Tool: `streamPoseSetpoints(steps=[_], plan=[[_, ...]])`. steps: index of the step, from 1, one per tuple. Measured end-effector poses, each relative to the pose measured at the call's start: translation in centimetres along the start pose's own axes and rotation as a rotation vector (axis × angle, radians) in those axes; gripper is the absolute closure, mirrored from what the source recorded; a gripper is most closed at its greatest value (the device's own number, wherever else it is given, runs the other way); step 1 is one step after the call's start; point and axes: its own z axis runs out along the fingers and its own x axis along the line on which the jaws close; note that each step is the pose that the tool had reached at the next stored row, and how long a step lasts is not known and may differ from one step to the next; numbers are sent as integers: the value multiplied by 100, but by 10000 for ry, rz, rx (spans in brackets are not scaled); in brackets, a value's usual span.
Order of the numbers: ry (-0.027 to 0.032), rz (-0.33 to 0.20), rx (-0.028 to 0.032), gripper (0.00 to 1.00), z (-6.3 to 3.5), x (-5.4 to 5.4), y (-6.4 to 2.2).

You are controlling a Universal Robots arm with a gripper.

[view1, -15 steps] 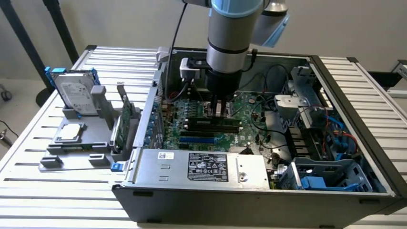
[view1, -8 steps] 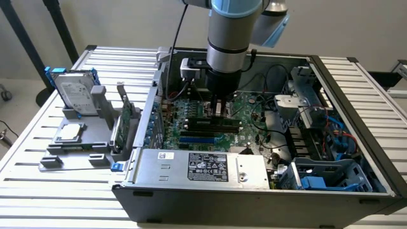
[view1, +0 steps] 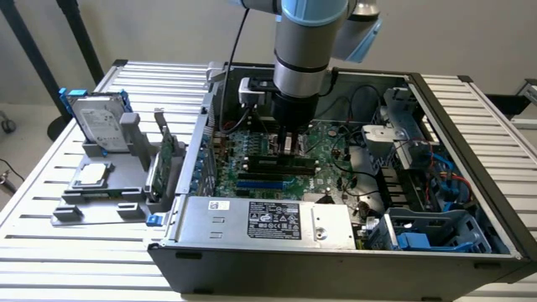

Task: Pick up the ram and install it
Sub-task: 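Insert the ram into the slot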

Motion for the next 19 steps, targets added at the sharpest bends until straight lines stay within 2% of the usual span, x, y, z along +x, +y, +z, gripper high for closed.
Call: streamPoseSetpoints(steps=[2, 6, 11, 14, 16, 19], plan=[[18, 0, -69, 86, 0, -3, -12], [28, 1, -93, 86, -1, -7, -47], [28, -11, -85, 86, -2, -8, -49], [29, -41, -35, 86, -1, -8, -47], [44, -58, -10, 86, -2, -7, -39], [85, -83, -5, 86, -1, -6, -27]])
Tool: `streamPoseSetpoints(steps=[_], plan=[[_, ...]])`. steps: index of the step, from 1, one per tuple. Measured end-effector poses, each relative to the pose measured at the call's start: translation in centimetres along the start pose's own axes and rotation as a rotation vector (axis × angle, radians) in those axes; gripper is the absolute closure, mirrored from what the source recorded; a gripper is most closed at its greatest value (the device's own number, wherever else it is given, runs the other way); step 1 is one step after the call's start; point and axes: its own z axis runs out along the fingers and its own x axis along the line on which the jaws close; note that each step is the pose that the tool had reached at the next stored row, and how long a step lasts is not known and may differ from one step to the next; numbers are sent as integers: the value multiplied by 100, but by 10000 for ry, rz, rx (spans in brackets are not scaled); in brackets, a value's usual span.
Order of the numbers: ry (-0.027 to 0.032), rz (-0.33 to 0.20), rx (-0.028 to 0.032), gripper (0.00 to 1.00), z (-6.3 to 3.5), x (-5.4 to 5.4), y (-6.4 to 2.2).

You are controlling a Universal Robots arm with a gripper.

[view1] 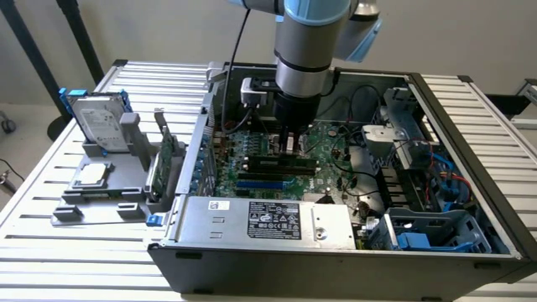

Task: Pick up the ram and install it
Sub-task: 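Insert the ram into the slot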

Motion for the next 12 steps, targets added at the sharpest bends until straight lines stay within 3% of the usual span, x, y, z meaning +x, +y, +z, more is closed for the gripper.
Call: streamPoseSetpoints(steps=[12], plan=[[119, -98, 11, 86, 10, 0, 3]])
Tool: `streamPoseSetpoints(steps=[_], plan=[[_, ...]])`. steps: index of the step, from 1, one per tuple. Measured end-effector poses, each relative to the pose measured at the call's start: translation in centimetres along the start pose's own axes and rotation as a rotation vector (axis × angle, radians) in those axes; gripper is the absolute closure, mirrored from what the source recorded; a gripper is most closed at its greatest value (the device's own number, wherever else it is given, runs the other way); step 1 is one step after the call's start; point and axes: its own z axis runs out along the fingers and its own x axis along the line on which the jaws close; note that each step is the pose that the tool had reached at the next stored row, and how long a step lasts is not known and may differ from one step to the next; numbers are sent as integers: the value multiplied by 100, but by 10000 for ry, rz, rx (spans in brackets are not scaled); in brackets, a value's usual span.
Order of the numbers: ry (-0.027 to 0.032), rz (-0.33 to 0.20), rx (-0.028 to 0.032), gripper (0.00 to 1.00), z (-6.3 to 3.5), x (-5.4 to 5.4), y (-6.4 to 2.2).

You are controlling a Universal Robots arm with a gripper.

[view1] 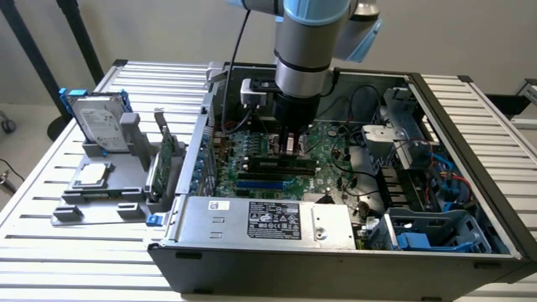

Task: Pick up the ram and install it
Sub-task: 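Insert the ram into the slot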

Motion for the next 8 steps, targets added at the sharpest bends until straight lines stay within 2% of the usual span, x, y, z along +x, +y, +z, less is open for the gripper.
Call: streamPoseSetpoints(steps=[8], plan=[[66, -9, 6, 86, 8, -32, 2]])
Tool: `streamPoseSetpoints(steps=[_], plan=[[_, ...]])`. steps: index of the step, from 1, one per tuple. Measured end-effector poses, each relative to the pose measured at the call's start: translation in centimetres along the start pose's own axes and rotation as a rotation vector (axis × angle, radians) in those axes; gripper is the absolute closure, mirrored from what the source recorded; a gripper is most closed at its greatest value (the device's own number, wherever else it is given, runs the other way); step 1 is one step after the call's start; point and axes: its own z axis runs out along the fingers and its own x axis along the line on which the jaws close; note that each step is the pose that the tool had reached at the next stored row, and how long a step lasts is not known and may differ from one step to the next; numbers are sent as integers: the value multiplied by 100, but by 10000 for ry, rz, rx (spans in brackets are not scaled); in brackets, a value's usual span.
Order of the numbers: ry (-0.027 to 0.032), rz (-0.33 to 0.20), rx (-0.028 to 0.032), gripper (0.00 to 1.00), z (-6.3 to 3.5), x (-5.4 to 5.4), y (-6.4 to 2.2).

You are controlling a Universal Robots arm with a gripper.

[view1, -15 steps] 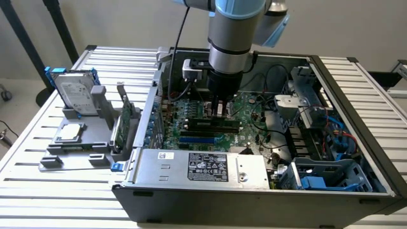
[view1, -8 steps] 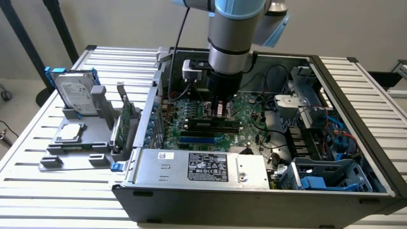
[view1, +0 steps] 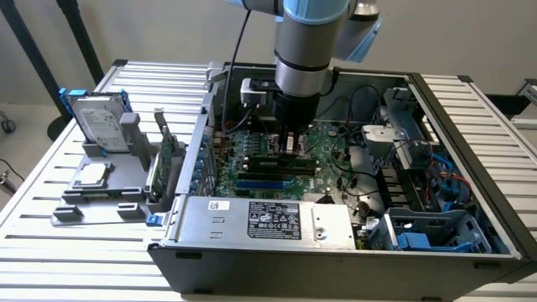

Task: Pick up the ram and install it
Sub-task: 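Insert the ram into the slot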

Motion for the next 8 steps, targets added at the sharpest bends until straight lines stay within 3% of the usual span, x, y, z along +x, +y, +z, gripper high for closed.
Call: streamPoseSetpoints(steps=[8], plan=[[47, -14, 3, 86, 19, -2, 0]])
